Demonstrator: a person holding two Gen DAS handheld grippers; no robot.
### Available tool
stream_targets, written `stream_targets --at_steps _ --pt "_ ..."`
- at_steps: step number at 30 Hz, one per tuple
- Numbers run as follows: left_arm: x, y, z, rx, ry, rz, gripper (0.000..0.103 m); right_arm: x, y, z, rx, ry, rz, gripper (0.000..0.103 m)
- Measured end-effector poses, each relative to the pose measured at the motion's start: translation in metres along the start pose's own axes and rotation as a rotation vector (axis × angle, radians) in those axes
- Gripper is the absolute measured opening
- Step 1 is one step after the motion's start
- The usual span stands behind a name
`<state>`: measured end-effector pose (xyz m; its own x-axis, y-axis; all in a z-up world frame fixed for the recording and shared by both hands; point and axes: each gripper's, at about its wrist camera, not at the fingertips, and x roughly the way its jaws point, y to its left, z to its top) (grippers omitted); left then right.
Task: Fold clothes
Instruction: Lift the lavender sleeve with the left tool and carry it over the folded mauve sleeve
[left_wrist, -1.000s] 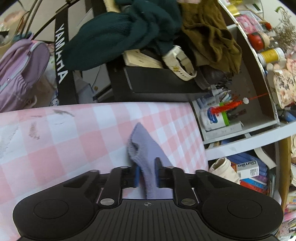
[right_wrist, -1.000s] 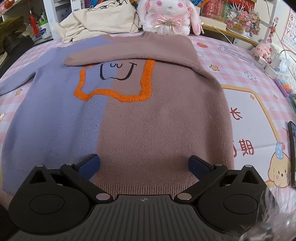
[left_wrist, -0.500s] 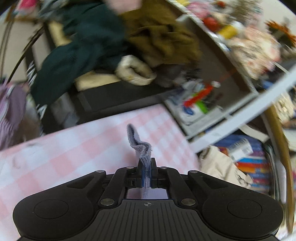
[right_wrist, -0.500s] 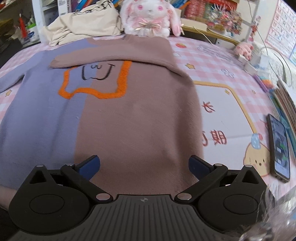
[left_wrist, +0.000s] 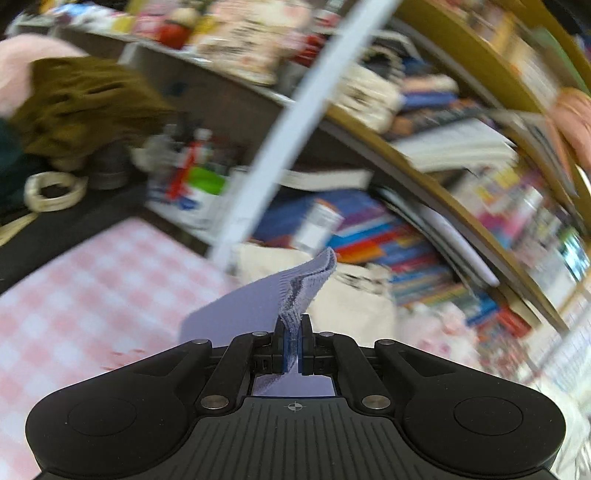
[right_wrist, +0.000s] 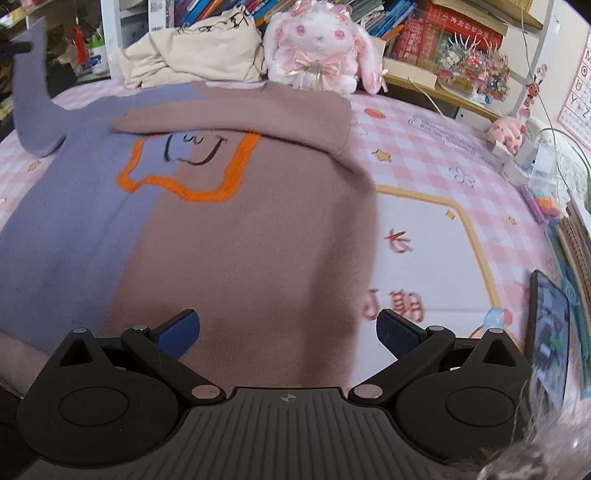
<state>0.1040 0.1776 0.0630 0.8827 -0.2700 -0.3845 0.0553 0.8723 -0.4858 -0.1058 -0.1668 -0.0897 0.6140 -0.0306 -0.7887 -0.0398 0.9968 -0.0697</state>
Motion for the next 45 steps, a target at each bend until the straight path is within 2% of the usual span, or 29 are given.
stream_targets --at_steps 7,16,20,26,34,37,39,40,41,43,45 --pt "0.016 -0.078 -0.02 0.074 0.041 -0.071 0.003 -0.001 -0.04 0.004 0.015 -0.006 0.109 0.103" --pt "0.043 -0.154 -0.046 0.146 0.104 -0.127 0.003 -0.005 -0.07 -0.011 0.021 -0.006 0.182 0.103" --pt "0.059 -0.17 -0.062 0.141 0.153 -0.139 0.003 -0.006 -0.078 -0.016 0.018 -0.01 0.199 0.103" --pt "0.082 -0.177 -0.089 0.171 0.22 -0.094 0.003 -0.003 -0.089 -0.023 0.031 0.001 0.213 0.103" --pt "0.084 -0.185 -0.098 0.161 0.217 -0.104 0.003 -0.002 -0.095 -0.031 0.032 0.02 0.233 0.103" --pt "0.088 -0.19 -0.1 0.159 0.239 -0.091 0.005 -0.003 -0.096 -0.032 0.032 0.018 0.234 0.103" --pt "0.09 -0.193 -0.101 0.152 0.262 -0.063 0.015 -0.003 -0.096 -0.031 0.032 0.013 0.232 0.103" --pt "0.09 -0.195 -0.101 0.148 0.269 -0.052 0.031 -0.003 -0.097 -0.031 0.033 0.01 0.233 0.103" --pt "0.089 -0.196 -0.101 0.141 0.27 -0.043 0.058 -0.003 -0.097 -0.031 0.034 0.009 0.237 0.103" --pt "0.08 -0.196 -0.099 0.119 0.23 -0.033 0.085 -0.002 -0.098 -0.03 0.036 0.007 0.247 0.103" --pt "0.07 -0.194 -0.097 0.098 0.174 -0.036 0.087 -0.001 -0.097 -0.03 0.032 0.009 0.259 0.103"
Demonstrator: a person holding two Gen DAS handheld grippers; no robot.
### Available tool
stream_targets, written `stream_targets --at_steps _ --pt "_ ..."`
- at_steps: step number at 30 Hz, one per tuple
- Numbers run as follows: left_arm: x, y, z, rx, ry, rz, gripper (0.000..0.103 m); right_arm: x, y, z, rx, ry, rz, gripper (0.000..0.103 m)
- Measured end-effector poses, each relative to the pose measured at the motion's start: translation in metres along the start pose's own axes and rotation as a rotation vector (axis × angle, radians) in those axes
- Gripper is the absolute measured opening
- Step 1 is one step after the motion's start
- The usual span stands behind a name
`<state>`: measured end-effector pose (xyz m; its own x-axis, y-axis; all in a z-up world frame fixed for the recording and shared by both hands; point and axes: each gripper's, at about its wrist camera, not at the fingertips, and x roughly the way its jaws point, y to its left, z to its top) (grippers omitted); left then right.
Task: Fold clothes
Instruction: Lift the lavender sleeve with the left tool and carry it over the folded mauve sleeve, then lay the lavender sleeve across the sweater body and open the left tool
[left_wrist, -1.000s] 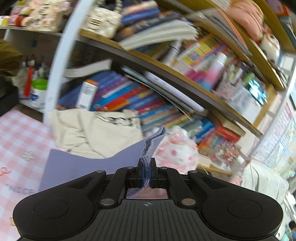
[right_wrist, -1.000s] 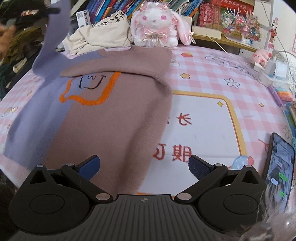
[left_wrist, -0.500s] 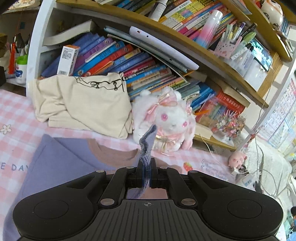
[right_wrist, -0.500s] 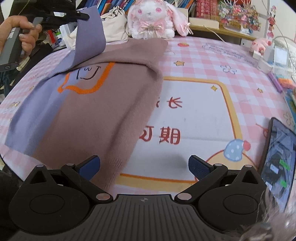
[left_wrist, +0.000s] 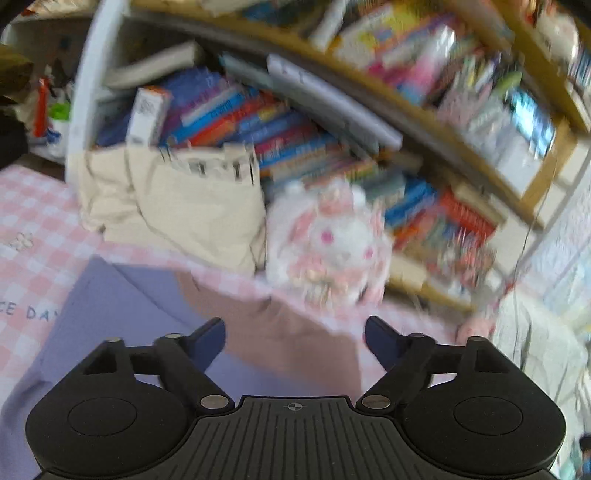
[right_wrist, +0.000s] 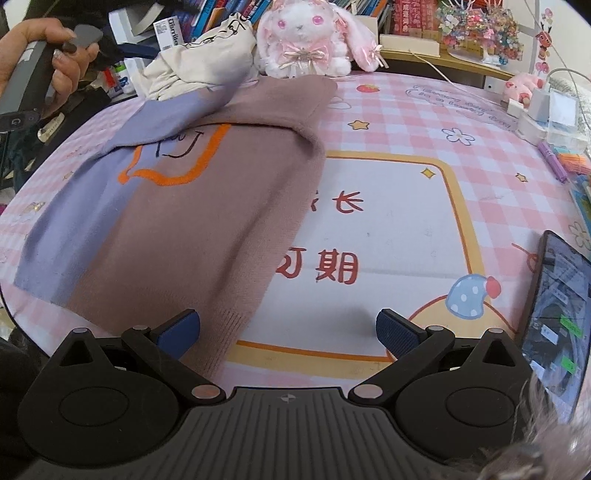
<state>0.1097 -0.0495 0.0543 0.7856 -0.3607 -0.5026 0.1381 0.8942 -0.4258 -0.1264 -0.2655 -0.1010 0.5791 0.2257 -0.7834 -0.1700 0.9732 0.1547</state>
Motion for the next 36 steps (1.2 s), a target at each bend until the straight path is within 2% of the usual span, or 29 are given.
stream_targets --at_steps 3,7,13,19,22,30,33,36 --pt "-0.008 0.007 -0.002 -0.017 0.0 0.031 0.089 0.002 0.001 -0.001 -0.001 -0.009 0.01 0.103" --pt "-0.015 0.02 -0.021 0.003 0.026 0.133 0.089 0.003 0.002 -0.002 0.02 -0.041 0.028 0.103" --pt "-0.034 0.027 -0.064 0.149 0.122 0.228 0.089 0.003 0.006 -0.008 -0.004 -0.07 0.025 0.103" --pt "-0.054 0.025 -0.102 0.31 0.211 0.231 0.094 0.005 0.014 -0.01 -0.011 -0.062 -0.016 0.103" --pt "-0.06 0.03 -0.109 0.346 0.234 0.23 0.094 0.006 0.015 -0.006 0.035 -0.049 -0.038 0.103" --pt "-0.094 0.07 -0.108 0.318 0.19 0.215 0.095 -0.005 0.015 0.001 0.273 -0.036 -0.1 0.1" --pt "-0.109 0.09 -0.113 0.309 0.2 0.215 0.095 -0.016 0.024 -0.004 0.309 -0.063 -0.143 0.089" --pt "-0.125 0.107 -0.12 0.319 0.216 0.228 0.095 -0.025 0.037 -0.013 0.33 -0.082 -0.188 0.084"
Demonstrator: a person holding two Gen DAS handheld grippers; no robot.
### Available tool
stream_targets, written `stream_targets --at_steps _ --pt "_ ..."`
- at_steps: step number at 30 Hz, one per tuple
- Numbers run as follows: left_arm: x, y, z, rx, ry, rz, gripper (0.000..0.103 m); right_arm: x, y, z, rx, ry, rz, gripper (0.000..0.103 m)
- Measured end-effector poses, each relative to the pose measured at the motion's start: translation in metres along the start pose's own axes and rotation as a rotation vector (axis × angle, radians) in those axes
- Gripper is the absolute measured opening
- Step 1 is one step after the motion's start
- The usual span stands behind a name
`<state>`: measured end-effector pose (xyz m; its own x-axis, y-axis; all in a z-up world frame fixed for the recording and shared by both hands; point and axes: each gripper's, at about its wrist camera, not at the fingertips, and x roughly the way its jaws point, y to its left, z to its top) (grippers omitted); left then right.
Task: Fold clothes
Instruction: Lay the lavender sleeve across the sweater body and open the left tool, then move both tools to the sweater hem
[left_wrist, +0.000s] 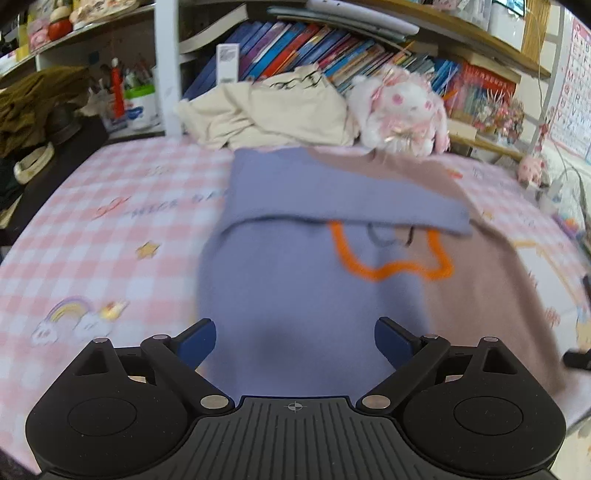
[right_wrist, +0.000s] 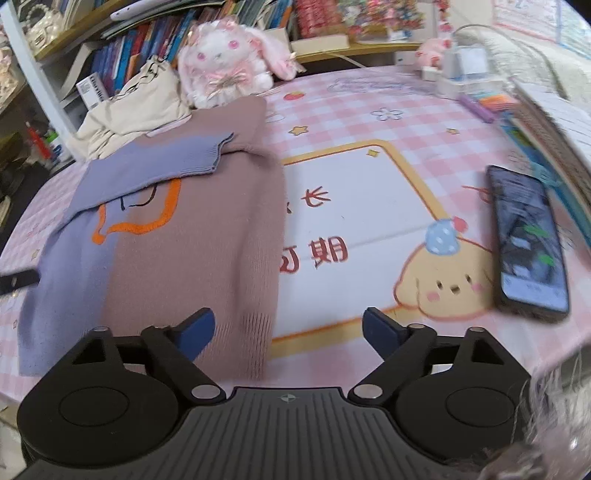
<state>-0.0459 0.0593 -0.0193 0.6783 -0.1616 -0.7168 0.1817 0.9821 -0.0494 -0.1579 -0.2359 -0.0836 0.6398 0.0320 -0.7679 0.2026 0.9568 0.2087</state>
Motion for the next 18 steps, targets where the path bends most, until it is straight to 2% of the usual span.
stream_targets --at_steps 2,9,18 --pt "-0.007 0.011 -0.009 0.002 0.005 0.002 0.095 -0.008 0.004 -0.01 0.014 -0.01 -0.018 0.08" --pt "-0.023 0.04 -0.032 -0.002 0.016 0.0 0.095 -0.03 0.022 -0.037 0.063 -0.027 -0.036 0.079" --pt "-0.031 0.059 -0.044 -0.008 0.021 -0.011 0.095 -0.046 0.041 -0.046 0.056 -0.06 -0.052 0.079"
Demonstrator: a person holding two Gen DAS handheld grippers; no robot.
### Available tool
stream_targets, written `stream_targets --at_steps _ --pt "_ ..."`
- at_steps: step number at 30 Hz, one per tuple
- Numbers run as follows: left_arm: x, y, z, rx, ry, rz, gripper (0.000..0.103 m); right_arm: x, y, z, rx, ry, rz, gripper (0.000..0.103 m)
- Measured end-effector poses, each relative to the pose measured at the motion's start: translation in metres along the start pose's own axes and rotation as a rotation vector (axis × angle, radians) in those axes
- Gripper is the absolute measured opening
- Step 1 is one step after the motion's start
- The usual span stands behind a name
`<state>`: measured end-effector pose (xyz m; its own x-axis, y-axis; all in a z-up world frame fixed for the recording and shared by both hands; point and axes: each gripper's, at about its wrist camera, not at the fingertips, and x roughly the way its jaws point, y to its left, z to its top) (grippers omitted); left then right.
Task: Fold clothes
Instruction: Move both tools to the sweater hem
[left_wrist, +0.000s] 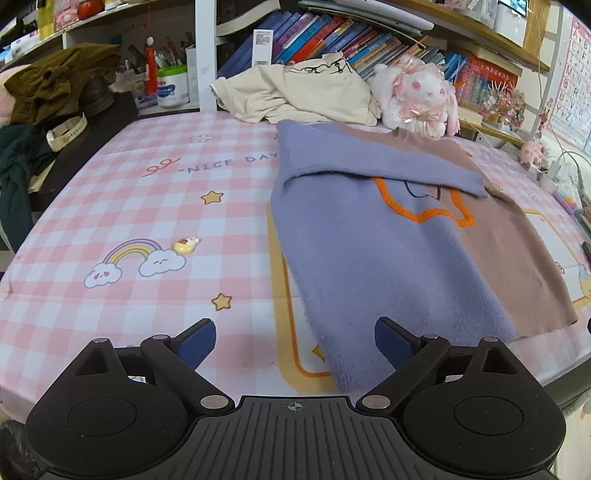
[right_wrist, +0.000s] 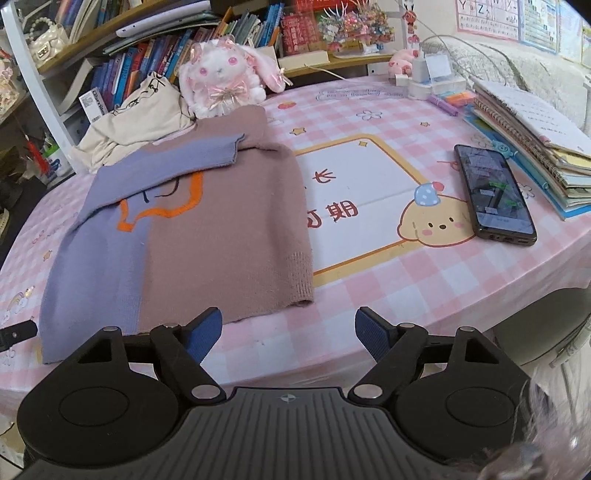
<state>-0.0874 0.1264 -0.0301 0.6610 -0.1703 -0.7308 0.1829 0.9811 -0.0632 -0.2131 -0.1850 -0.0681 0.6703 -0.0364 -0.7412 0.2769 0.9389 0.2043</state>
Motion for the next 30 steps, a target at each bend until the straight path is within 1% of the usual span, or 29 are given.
stream_targets --at_steps 7,13,16,18,24,26,30 --pt "0.008 0.006 -0.003 -0.025 0.032 0.01 0.095 -0.002 -0.001 0.0 -0.014 0.013 -0.015 0.079" --pt "0.016 0.001 0.0 -0.057 0.049 0.028 0.095 0.011 -0.016 0.022 -0.027 0.016 -0.03 0.078" --pt "0.025 -0.004 0.003 -0.057 0.088 0.034 0.095 0.017 -0.025 0.034 -0.03 0.015 -0.025 0.078" --pt "0.028 -0.006 0.006 -0.058 0.108 0.057 0.095 0.024 -0.029 0.041 -0.041 0.029 -0.025 0.077" --pt "0.038 -0.01 0.01 -0.118 0.146 0.074 0.095 0.041 -0.037 0.051 -0.058 0.064 0.002 0.076" --pt "0.038 -0.013 0.012 -0.123 0.143 0.077 0.095 0.048 -0.039 0.054 -0.058 0.073 0.016 0.074" --pt "0.036 -0.019 0.013 -0.128 0.142 0.095 0.095 0.057 -0.045 0.057 -0.039 0.089 0.047 0.074"
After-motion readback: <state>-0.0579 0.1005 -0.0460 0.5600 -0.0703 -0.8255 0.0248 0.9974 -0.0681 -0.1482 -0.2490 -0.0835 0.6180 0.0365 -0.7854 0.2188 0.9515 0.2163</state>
